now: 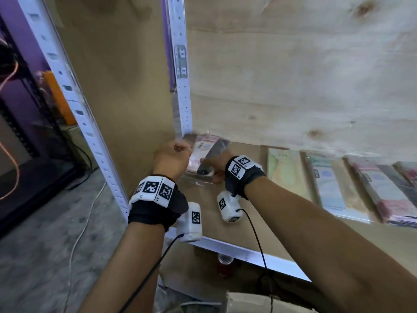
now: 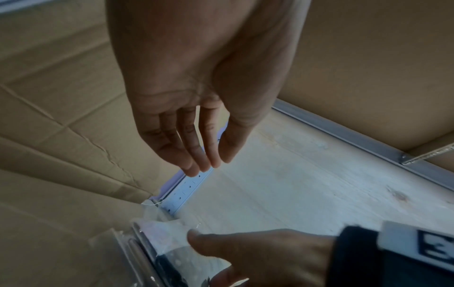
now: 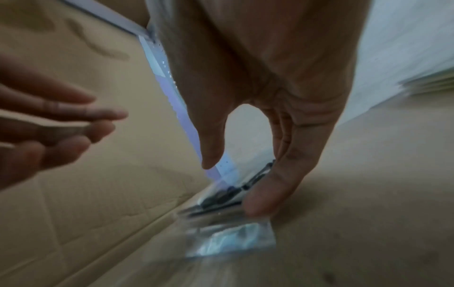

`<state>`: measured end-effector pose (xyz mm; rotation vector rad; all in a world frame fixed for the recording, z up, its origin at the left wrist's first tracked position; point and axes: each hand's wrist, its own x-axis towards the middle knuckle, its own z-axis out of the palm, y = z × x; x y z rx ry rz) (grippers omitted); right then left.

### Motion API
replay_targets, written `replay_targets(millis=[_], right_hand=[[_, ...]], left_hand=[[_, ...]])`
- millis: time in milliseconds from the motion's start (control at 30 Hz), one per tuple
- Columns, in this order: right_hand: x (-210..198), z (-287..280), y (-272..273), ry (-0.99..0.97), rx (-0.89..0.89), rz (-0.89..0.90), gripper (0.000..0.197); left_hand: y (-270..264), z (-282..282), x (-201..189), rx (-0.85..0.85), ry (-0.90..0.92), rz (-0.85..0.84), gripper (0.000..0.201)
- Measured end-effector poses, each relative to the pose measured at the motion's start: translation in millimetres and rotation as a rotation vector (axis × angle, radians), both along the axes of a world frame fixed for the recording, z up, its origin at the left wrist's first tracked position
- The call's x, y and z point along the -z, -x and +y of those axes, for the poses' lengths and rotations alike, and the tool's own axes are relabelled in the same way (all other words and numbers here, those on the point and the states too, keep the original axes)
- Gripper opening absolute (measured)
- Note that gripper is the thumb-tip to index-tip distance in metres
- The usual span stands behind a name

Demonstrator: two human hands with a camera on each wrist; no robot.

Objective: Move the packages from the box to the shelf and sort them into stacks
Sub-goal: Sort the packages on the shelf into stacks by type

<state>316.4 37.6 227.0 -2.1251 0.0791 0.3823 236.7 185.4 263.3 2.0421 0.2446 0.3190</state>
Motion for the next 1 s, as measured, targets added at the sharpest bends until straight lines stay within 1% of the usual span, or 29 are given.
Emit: replay_targets(millis=[67,100,133,167,233,333,400,467,533,567,600,633,700,733,767,800,867,900,933,1000], right_hand=[[5.7,6.1,-6.1,0.108,-0.038,0.012,0.029],[8.6,6.4,-9.2,0.148,-0.037,0.012,0.034],[9.6,5.4,-11.0,0.150,-0.023,0.025,0.040],[9.5,2.5,-11.4,0.128,-0.008,0.041,0.041],[8.1,-6.9,-11.4,0.102,0.013,0.056,0.032],[4.3,-24.0,-6.5,0.089,0.025,0.049,0.027],[0.5,-37.2,2.2,-0.005,0.008,0.039,0.020],[-4.3,-53.4,16.6,-0.172,0.007,0.041,0.014],[-11.4,-73.2,35.1,-0.332,0.010,0.042,0.015],[-16.1,-83.0,44.8,-0.380,0.000,0.035,0.015],[-20.7,-95.3,56.2,-0.404,-0.018,0.020,0.013],[-24.4,-110.9,68.6,-0.408,-0.038,0.002,0.012],[-30.0,-141.3,90.6,-0.403,-0.082,-0.028,0.015],[-31.4,-155.4,100.2,-0.400,-0.097,-0.032,0.016],[-33.0,-169.3,109.8,-0.394,-0.111,-0.033,0.016],[-34.8,-183.8,119.6,-0.381,-0.129,-0.033,0.016],[-38.0,-208.4,136.5,-0.296,-0.178,-0.035,0.020],[-39.5,-218.2,143.1,-0.236,-0.203,-0.045,0.023],[-39.9,-226.7,148.7,-0.198,-0.218,-0.055,0.026],[-37.0,-243.3,157.8,-0.221,-0.201,-0.061,0.031]], left_hand=[[1.2,2.6,1.3,0.000,0.027,-0.007,0.014],[1.4,3.4,1.1,-0.001,0.049,-0.004,0.012],[1.7,4.8,0.8,-0.003,0.056,0.000,0.011],[1.0,5.9,1.2,-0.007,0.047,0.001,0.010],[-0.9,7.9,2.6,-0.015,0.025,-0.001,0.011],[-1.3,6.0,5.2,0.004,0.027,0.023,0.016],[-1.5,2.6,6.6,0.022,0.039,0.051,0.020],[-2.3,-2.1,6.8,0.034,0.058,0.079,0.019],[-3.3,-8.1,6.9,0.026,0.074,0.099,0.006],[-5.1,-9.3,7.2,0.008,0.073,0.109,0.015],[-6.9,-12.2,6.9,-0.006,0.058,0.115,0.031],[-6.9,-17.4,5.3,-0.012,0.023,0.102,0.042],[-9.1,-25.8,-0.3,-0.004,-0.069,0.009,0.047],[-9.0,-28.9,-2.5,-0.011,-0.085,-0.042,0.049],[-9.2,-31.9,-3.9,-0.010,-0.070,-0.088,0.052],[-8.7,-37.5,-4.7,0.003,0.008,-0.105,0.052],[-6.1,-49.5,-3.8,0.069,0.177,-0.143,0.038],[-4.7,-56.1,-2.5,0.096,0.206,-0.169,0.030],[-3.5,-62.3,-2.0,0.119,0.174,-0.176,0.026],[0.1,-77.0,-0.4,0.194,0.093,-0.151,0.029]])
